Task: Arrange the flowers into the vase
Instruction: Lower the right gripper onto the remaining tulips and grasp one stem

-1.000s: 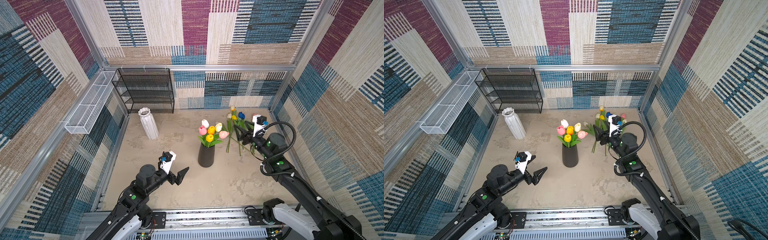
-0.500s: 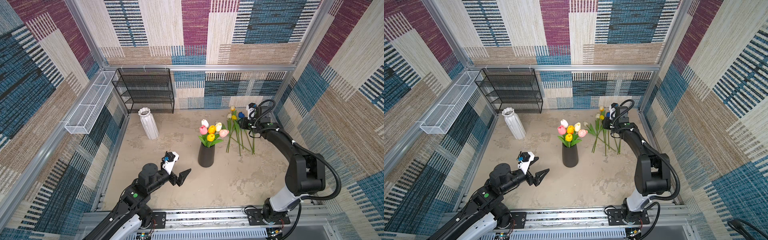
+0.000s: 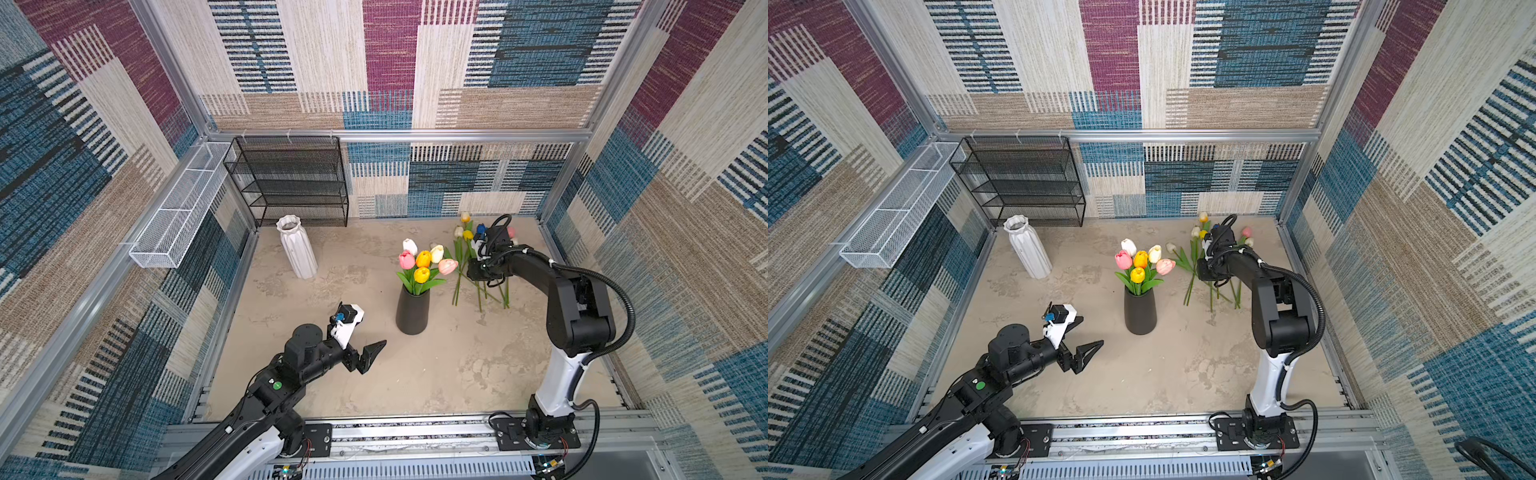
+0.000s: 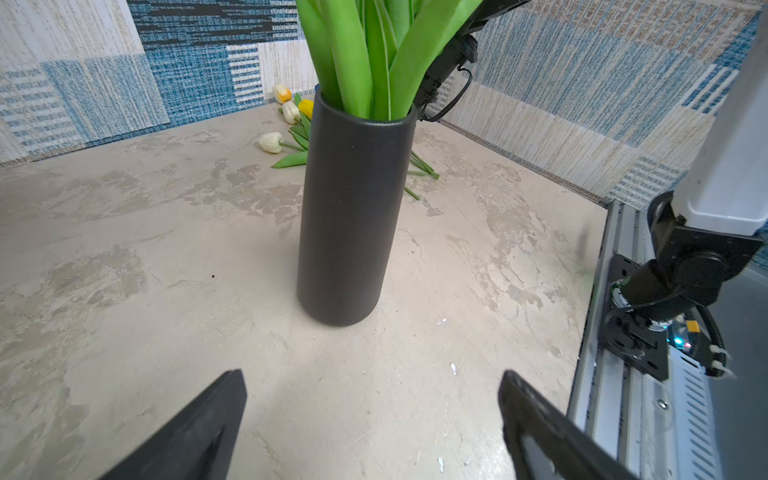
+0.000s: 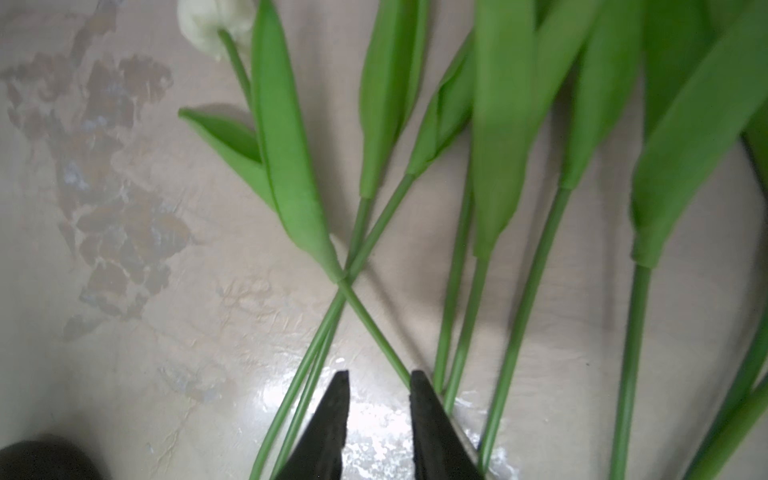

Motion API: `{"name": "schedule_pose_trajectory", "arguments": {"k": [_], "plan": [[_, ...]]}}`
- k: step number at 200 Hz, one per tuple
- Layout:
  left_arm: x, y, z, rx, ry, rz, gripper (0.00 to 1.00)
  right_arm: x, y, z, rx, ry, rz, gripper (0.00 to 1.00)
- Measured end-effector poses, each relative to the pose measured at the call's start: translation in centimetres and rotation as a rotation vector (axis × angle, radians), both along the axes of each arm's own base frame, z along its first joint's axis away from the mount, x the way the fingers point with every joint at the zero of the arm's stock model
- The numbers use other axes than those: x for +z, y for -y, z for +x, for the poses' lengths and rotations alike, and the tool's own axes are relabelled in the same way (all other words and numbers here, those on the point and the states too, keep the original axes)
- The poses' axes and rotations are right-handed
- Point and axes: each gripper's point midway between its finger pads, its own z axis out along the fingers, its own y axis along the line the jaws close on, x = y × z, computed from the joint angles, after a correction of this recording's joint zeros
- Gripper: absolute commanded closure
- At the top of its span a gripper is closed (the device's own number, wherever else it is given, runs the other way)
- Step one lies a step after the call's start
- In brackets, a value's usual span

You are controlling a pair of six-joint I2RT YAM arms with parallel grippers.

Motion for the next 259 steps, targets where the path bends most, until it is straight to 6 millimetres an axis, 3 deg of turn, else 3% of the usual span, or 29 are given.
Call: {"name": "schedule_pose_trajectory", "arguments": {"k": [21, 48, 94, 177, 203, 239, 259], "plan": [[0.2, 0.3, 0.2, -0.004, 0.008, -0.01, 0.02, -0.3, -0.2, -0.3, 0.058, 0.003, -0.036, 0.61], [0.0, 0.4, 0.3, -0.005, 0.0, -0.005, 0.03, -0.6, -0.1, 0.7, 0.113, 0.031, -0.084, 0.58], [0.6, 0.5, 0.4, -0.006, 0.014, -0.015, 0.02, -2.7, -0.6, 1.1, 0.211, 0.023, -0.155, 0.51], [1.2, 0.6, 0.5, -0.005, 0.033, -0.028, 0.03, -3.4, -1.1, 1.7, 0.252, 0.048, -0.145, 0.8], [1.6, 0.6, 0.5, -0.005, 0.043, -0.035, 0.02, -2.6, -1.6, 1.6, 0.265, 0.063, -0.126, 0.86], [1.8, 0.4, 0.5, -0.003, 0.054, -0.039, 0.02, 0.6, -2.5, 1.9, 0.283, 0.135, -0.079, 0.91], [2.0, 0.4, 0.4, -0.002, 0.058, -0.04, 0.02, 1.4, -2.8, 1.6, 0.287, 0.148, -0.06, 0.72]]}}
